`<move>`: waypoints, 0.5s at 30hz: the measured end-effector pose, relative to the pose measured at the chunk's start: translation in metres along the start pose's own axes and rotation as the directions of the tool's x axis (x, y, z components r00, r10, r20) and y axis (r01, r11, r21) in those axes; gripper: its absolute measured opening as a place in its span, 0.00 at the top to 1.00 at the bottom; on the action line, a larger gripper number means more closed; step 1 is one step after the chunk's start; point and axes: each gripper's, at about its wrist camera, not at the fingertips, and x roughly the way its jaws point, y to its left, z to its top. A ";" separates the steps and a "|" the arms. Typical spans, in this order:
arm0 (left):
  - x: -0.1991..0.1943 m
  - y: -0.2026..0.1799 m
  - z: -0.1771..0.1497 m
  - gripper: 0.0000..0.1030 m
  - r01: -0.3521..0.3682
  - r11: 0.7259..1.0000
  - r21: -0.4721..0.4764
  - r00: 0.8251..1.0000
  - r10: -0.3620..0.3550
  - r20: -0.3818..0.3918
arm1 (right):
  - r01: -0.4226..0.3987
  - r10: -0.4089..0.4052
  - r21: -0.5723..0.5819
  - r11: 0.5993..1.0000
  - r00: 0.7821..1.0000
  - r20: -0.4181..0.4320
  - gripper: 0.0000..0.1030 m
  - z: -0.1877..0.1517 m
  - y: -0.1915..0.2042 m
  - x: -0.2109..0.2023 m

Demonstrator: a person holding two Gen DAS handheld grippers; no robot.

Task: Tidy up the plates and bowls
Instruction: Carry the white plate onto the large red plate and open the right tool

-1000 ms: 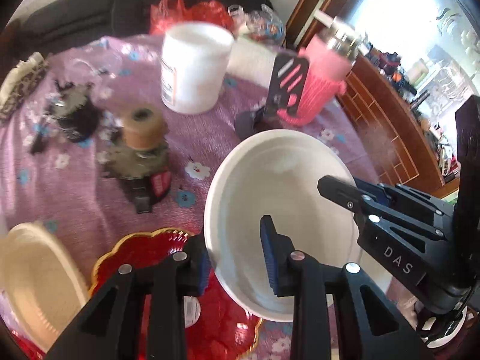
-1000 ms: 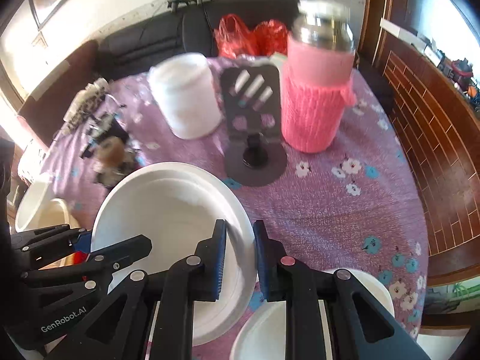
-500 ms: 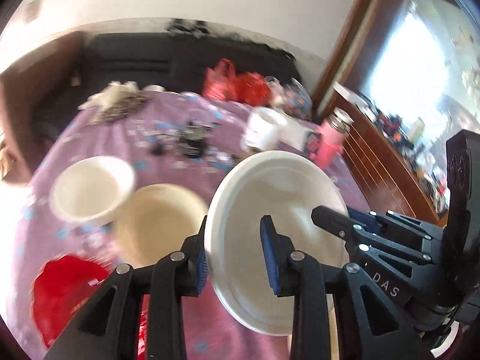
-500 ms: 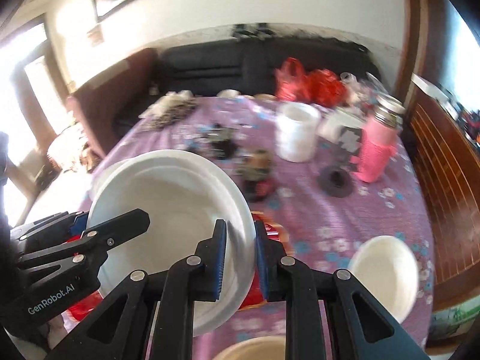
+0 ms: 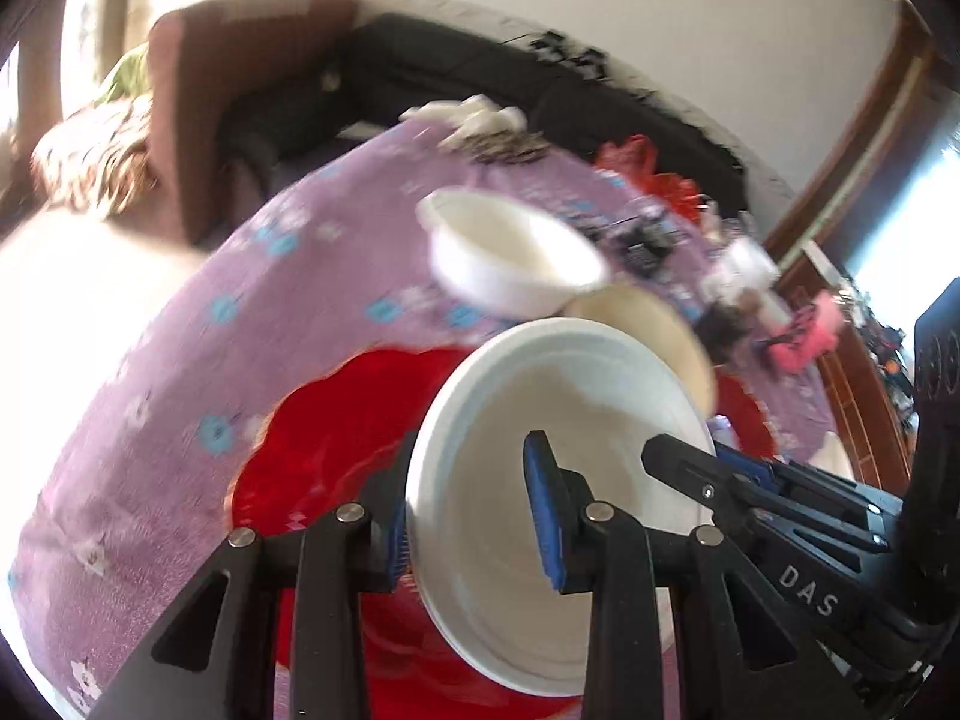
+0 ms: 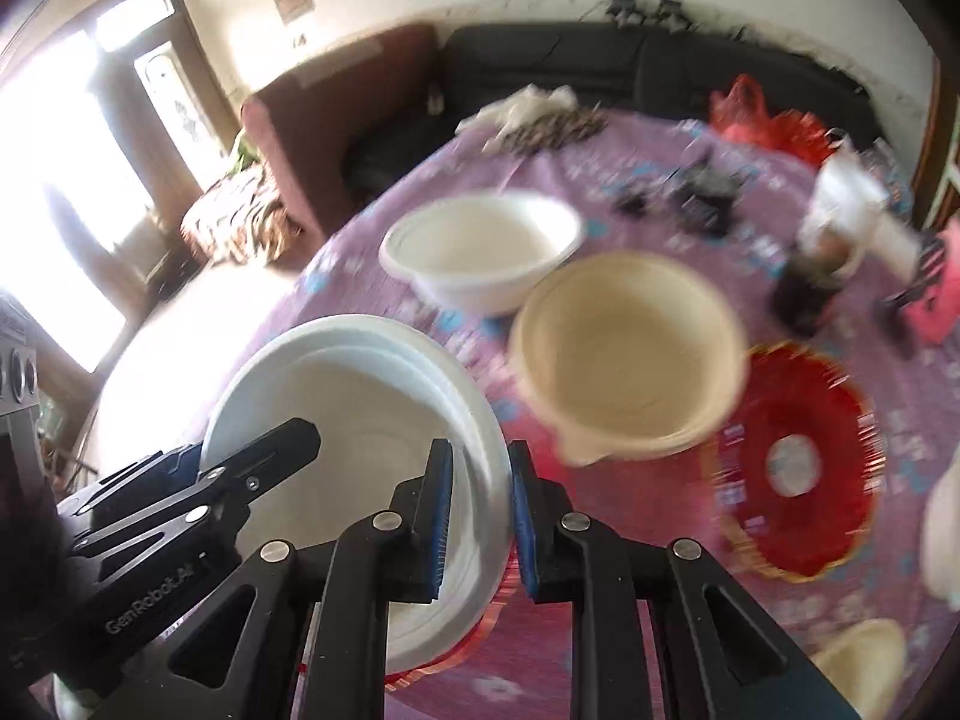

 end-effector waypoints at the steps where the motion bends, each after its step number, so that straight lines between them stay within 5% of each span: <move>1: 0.004 0.009 -0.002 0.70 -0.004 1.000 -0.014 1.000 0.004 -0.013 | -0.003 0.003 0.002 1.000 1.000 -0.011 0.80 -0.001 0.001 0.007; 10: 0.027 0.038 -0.013 0.68 -0.030 0.998 -0.049 0.998 0.027 -0.059 | -0.040 0.043 0.039 0.998 0.996 -0.076 0.79 -0.006 0.002 0.052; 15: 0.020 0.038 -0.014 0.48 -0.039 0.998 -0.047 0.999 0.038 -0.033 | -0.053 0.055 0.056 0.997 0.998 -0.039 0.60 -0.006 0.001 0.051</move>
